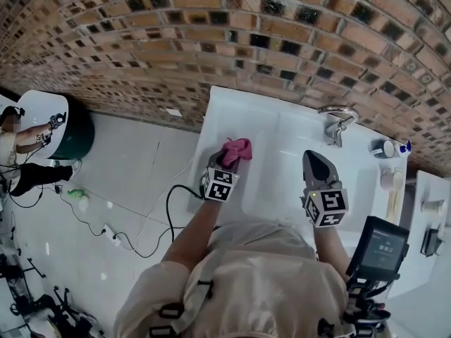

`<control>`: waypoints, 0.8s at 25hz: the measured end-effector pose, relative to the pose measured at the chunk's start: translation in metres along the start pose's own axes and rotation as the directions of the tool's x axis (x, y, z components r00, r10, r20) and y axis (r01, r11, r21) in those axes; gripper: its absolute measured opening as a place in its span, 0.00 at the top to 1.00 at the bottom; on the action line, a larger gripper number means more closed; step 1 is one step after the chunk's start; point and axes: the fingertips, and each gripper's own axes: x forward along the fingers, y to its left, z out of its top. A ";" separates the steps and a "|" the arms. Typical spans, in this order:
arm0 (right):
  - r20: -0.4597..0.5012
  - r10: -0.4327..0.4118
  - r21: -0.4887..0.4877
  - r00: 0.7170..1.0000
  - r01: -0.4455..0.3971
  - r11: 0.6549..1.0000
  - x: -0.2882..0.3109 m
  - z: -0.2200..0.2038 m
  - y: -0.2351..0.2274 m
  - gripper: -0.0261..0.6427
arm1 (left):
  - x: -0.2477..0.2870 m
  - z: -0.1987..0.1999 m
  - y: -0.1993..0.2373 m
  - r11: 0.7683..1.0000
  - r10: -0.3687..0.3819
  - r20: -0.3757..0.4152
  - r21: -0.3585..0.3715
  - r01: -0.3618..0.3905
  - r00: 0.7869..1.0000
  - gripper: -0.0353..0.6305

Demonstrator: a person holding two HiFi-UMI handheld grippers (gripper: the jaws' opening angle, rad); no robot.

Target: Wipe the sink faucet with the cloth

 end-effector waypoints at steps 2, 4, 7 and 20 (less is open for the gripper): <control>-0.007 -0.009 0.004 1.000 0.009 1.000 0.001 -0.002 -0.004 0.98 | 0.006 -0.009 0.005 1.000 0.016 -0.034 -0.012 -0.017 0.999 0.76; -0.012 -0.015 0.009 1.000 0.015 1.000 0.002 -0.004 -0.008 0.98 | 0.010 -0.019 0.011 0.999 0.033 -0.077 -0.021 -0.034 0.997 0.76; -0.018 -0.016 0.016 1.000 0.016 1.000 0.004 -0.007 -0.009 0.98 | 0.014 -0.034 0.018 0.998 0.051 -0.126 -0.031 -0.056 0.991 0.75; 0.001 0.013 0.019 1.000 -0.013 1.000 0.007 -0.003 0.001 0.98 | -0.014 -0.019 0.018 0.999 0.036 -0.078 -0.038 -0.039 0.996 0.54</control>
